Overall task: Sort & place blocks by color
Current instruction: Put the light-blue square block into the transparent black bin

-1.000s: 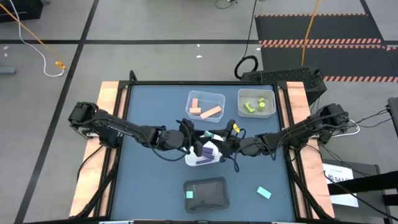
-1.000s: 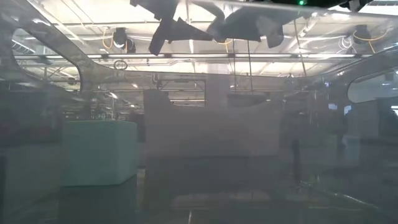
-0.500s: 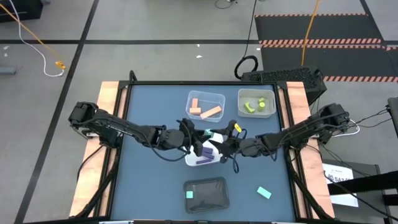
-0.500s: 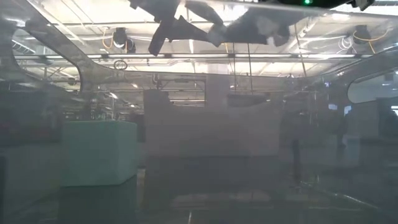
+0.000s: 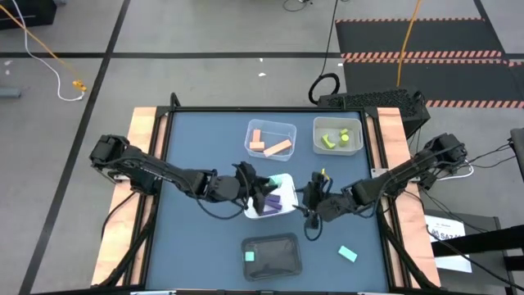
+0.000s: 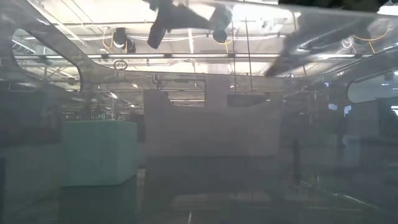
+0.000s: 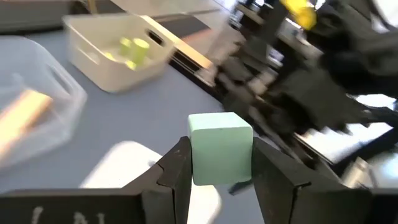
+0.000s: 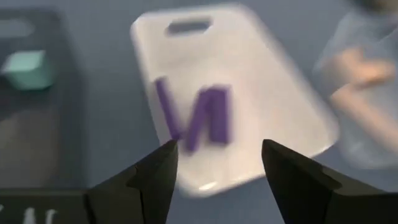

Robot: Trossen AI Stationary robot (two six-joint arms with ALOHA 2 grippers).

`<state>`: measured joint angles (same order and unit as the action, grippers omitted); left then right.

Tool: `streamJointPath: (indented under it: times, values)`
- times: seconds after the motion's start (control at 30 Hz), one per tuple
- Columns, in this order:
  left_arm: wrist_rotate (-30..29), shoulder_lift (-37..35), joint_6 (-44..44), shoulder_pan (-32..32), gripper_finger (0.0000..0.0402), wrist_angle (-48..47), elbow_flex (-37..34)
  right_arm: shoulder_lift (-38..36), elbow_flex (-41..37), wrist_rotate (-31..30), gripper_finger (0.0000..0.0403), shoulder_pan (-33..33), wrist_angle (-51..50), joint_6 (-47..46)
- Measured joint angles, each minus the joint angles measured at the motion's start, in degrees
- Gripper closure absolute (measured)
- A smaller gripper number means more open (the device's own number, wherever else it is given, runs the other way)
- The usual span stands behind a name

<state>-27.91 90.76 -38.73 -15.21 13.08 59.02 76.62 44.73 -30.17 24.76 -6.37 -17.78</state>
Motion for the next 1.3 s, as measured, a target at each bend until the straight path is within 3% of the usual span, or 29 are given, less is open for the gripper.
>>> streamJointPath:
  times: [0.27, 0.43, 0.7, 0.87, 1.1, 1.3]
  values:
    - [0.9, 0.1, -4.2, -9.7, 0.0263, 0.1, 0.0, 0.0, 0.0, 12.7, 0.0177, 4.0, -4.8, -16.2]
    - [0.6, 4.6, -6.5, -14.8, 0.0270, 3.6, 0.0, 0.0, 0.0, 21.3, 0.0177, 8.8, -5.0, -23.6]
    - [11.4, 14.0, -8.2, -17.7, 0.0265, 14.3, 0.5, 0.0, -0.1, 22.6, 0.0177, 17.1, -2.6, -32.7]
    - [13.0, 17.4, -12.9, -18.4, 0.0269, 14.2, 0.9, 0.0, -1.2, 25.6, 0.0177, 19.4, 1.2, -38.7]
    - [13.2, 19.2, -16.2, -19.0, 0.0246, 13.3, 0.8, 0.0, -1.6, 27.7, 0.0202, 23.9, -13.4, -53.0]
    - [14.2, 18.1, -15.2, -19.0, 0.0225, 14.0, 0.9, 0.0, -1.6, 27.5, 0.0219, 26.9, -17.3, -55.1]
